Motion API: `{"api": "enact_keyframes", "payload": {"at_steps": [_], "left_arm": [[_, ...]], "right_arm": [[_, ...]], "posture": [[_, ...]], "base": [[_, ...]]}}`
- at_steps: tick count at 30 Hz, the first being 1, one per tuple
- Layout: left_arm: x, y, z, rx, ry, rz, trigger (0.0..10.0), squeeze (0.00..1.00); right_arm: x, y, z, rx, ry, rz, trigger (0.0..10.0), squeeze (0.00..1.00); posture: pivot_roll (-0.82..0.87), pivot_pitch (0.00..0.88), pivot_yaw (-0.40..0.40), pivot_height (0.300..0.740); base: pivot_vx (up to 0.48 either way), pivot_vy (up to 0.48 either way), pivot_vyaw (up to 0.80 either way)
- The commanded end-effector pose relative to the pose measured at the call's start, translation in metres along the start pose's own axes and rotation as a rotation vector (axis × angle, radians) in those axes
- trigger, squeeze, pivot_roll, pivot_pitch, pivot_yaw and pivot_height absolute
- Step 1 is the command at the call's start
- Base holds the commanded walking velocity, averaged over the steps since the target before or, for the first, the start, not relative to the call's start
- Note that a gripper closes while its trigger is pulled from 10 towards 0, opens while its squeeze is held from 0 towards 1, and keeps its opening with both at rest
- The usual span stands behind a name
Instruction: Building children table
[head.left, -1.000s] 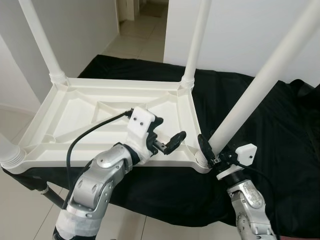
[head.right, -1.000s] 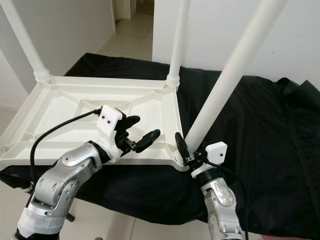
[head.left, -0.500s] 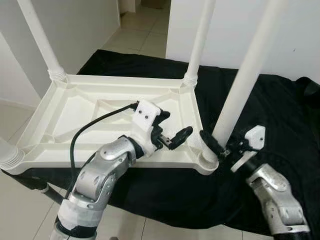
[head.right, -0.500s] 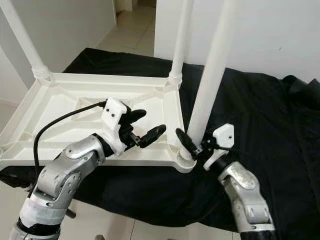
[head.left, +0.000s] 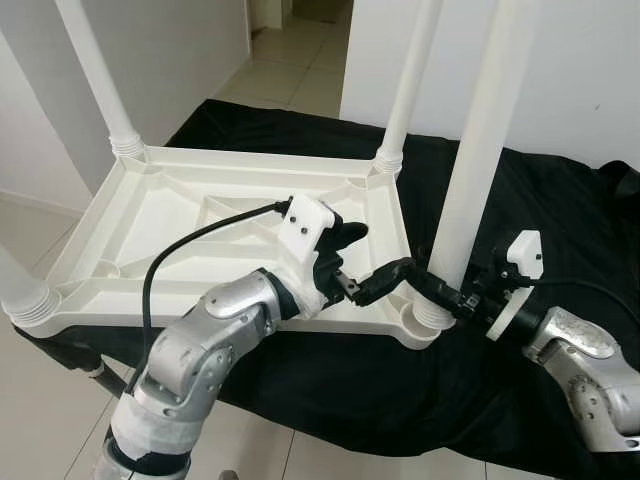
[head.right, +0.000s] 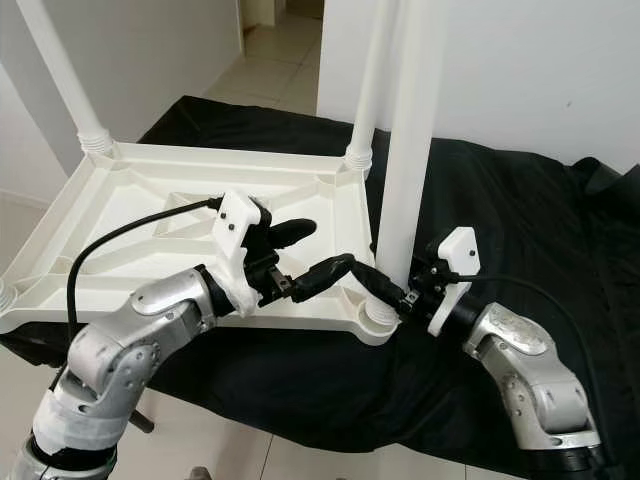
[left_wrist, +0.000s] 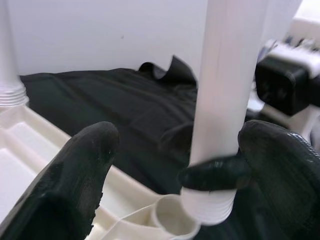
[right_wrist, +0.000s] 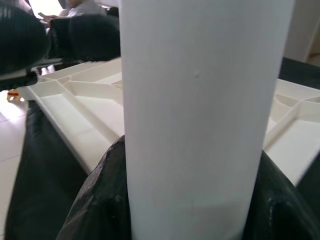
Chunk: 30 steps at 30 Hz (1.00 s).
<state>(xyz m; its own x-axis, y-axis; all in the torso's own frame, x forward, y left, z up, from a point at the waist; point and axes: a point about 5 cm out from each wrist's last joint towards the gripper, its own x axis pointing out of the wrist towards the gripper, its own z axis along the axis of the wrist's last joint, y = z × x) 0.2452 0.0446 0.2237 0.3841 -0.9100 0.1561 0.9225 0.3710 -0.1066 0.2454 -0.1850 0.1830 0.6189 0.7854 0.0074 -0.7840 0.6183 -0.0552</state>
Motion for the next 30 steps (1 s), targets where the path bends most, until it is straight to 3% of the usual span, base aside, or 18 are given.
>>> {"api": "enact_keyframes", "payload": {"at_steps": [1,5,17,22,30], "left_arm": [[-0.003,-0.015,0.009,-0.033,-0.021,-0.270,10.0,0.00],[-0.009,-0.024,0.017,-0.075,-0.040,-0.396,10.0,0.00],[-0.013,-0.025,0.024,-0.099,-0.022,-0.485,10.0,0.00],[-0.013,-0.030,0.030,-0.128,-0.026,-0.565,10.0,0.00],[-0.015,-0.035,0.037,-0.141,-0.022,-0.641,10.0,0.00]], "right_arm": [[-0.002,0.009,-0.001,0.014,0.033,0.097,10.0,0.00],[-0.002,0.014,-0.003,0.058,0.042,0.169,10.0,0.00],[0.004,0.038,-0.002,0.202,0.013,0.358,10.0,0.00],[0.013,0.065,-0.011,0.320,0.012,0.523,10.0,0.00],[0.015,0.071,-0.018,0.370,0.051,0.584,10.0,0.00]], "posture": [[-0.01,0.000,-0.062,0.740],[-0.01,0.000,-0.061,0.740],[-0.02,0.000,-0.050,0.740],[-0.03,0.000,-0.049,0.740],[-0.02,0.000,-0.050,0.740]], "base": [[0.000,0.000,0.00],[0.000,0.000,0.00],[0.000,0.000,0.00],[0.000,0.000,0.00],[0.000,0.000,0.00]]}}
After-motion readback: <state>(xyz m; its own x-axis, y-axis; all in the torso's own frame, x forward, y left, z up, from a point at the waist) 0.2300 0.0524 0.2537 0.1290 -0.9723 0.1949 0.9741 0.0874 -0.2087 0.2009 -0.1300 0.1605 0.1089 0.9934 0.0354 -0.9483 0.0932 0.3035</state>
